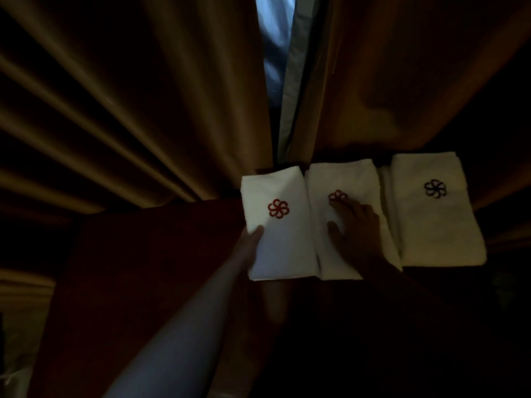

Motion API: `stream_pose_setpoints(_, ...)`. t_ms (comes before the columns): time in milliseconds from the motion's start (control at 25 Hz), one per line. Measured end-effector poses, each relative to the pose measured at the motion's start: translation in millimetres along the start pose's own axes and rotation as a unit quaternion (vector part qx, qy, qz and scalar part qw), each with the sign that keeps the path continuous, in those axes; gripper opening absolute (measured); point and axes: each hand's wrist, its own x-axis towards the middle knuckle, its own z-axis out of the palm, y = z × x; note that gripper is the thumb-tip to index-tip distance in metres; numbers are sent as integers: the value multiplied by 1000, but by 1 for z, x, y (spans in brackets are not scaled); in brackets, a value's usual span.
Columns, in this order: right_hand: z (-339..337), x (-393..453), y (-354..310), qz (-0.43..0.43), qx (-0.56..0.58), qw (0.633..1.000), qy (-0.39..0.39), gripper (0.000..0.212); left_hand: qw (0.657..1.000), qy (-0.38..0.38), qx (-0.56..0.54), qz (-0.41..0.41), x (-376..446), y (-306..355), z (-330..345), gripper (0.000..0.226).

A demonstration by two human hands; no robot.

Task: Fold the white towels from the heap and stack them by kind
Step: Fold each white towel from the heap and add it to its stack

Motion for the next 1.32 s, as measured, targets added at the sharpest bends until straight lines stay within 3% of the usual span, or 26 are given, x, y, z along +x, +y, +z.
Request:
stream_pose_setpoints(120,-2,1,-3,2,-4,1000,-11,58,968,104,225,39,-7,2,0,73)
stream_pose_setpoints(200,-5,0,-4,-5,-9,1000,-16,58,935,147,294,129,-24,8,8,85)
stream_pose_setpoints(360,-12,-8,-5,1,-12,999,-47,58,855,57,424,294,-48,12,24,83)
stream_pose_setpoints(480,-18,-30,-6,-54,-23,998,-36,57,842,-41,416,339,-60,7,38,77)
stream_pose_setpoints(600,-32,-50,-6,-21,-15,999,-29,50,835,-87,399,369,-75,3,48,71)
stream_pose_setpoints(760,-49,-85,-2,-9,-27,1000,-9,52,777,-136,468,398,-92,5,58,73)
stream_pose_setpoints(920,-65,-98,22,34,4,999,6,60,749,-166,488,416,-106,18,75,70)
stream_pose_setpoints(1120,-92,-91,55,109,65,991,51,51,732,-98,520,429,-101,32,121,74)
stream_pose_setpoints(1320,-106,-66,119,142,119,979,80,66,715,-34,567,406,-90,30,192,84)
